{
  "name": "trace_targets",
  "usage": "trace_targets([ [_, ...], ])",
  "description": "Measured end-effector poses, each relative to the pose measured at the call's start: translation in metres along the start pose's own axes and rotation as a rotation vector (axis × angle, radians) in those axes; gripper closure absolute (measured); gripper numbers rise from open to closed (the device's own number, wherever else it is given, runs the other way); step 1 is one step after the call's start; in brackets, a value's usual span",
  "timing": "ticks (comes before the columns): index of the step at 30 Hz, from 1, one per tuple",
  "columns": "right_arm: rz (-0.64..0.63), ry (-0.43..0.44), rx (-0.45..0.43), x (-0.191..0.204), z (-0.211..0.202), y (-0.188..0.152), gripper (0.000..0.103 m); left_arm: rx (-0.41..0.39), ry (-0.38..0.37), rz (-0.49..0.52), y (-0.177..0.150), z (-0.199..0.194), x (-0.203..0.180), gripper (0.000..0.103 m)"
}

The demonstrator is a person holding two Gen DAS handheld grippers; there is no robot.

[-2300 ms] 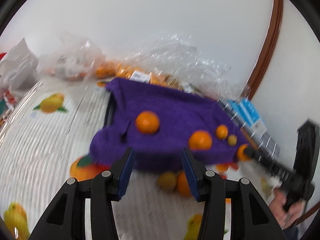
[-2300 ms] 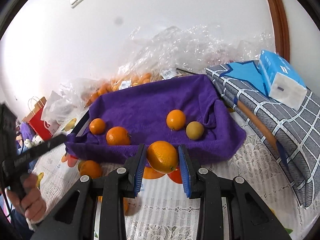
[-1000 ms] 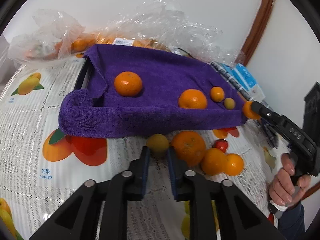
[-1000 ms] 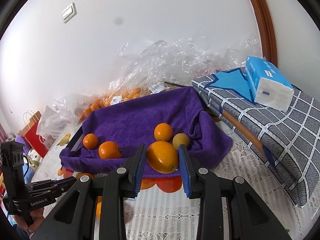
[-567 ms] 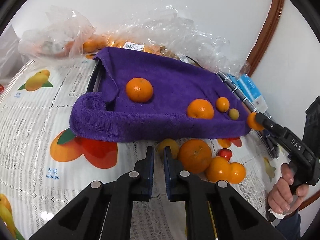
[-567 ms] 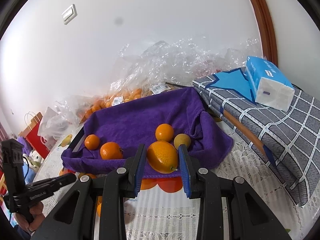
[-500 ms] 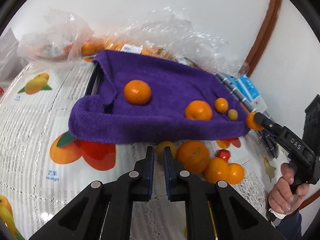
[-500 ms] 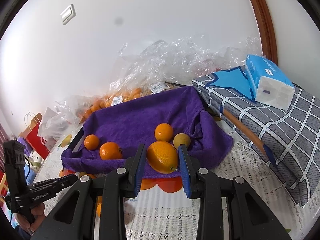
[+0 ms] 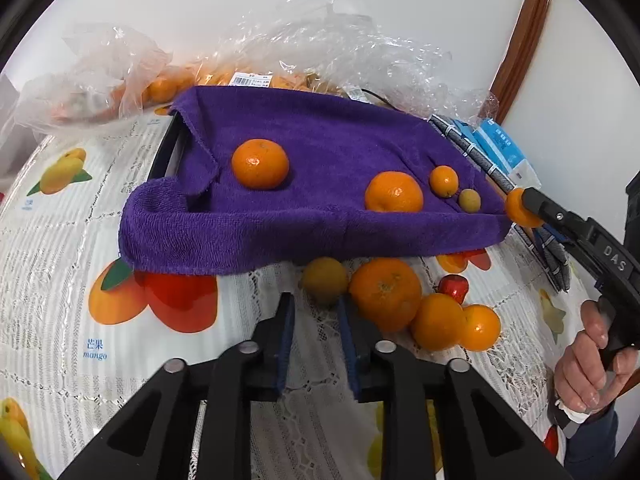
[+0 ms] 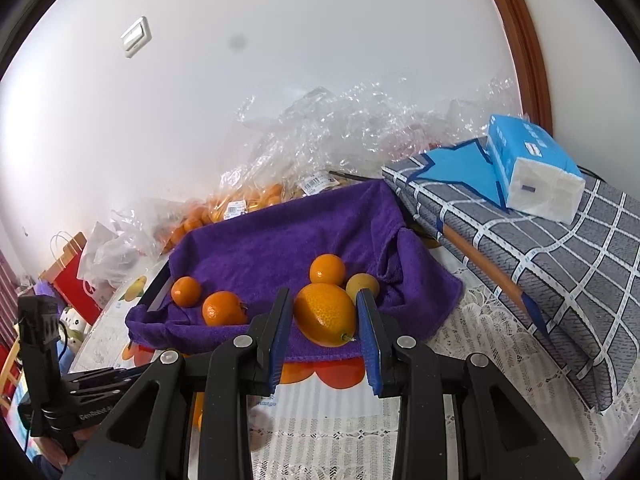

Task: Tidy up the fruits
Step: 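Grasp the small yellow-green fruit beside the towel with the left gripper while the right gripper holds its orange, then carry the yellow-green fruit onto the towel with the left gripper while the right gripper lowers its orange there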

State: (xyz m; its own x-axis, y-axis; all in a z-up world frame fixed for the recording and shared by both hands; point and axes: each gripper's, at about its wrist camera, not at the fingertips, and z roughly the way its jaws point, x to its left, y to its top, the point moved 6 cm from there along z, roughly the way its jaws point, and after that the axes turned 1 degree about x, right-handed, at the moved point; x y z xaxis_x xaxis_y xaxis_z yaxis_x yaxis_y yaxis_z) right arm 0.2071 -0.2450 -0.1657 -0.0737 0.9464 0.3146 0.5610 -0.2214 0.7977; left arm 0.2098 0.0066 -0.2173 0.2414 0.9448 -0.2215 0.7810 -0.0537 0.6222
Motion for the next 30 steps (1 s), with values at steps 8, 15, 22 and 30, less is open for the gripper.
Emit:
trace_targets([
  [8, -0.039, -0.021, 0.027, 0.004, 0.008, -0.005, 0.071, -0.017, 0.021, -0.041, 0.012, 0.005, 0.005, 0.061],
  [15, -0.042, -0.026, 0.020, 0.004, 0.006, -0.006, 0.071, -0.042, -0.059, -0.030, 0.015, 0.001, -0.003, 0.079],
  [22, -0.055, -0.038, 0.019, 0.005, 0.007, -0.006, 0.071, -0.194, -0.052, 0.001, 0.020, -0.030, -0.014, 0.079],
  [30, -0.116, -0.065, -0.002, 0.022, 0.002, 0.001, 0.071, -0.233, -0.045, -0.073, 0.039, -0.049, 0.002, 0.079],
])
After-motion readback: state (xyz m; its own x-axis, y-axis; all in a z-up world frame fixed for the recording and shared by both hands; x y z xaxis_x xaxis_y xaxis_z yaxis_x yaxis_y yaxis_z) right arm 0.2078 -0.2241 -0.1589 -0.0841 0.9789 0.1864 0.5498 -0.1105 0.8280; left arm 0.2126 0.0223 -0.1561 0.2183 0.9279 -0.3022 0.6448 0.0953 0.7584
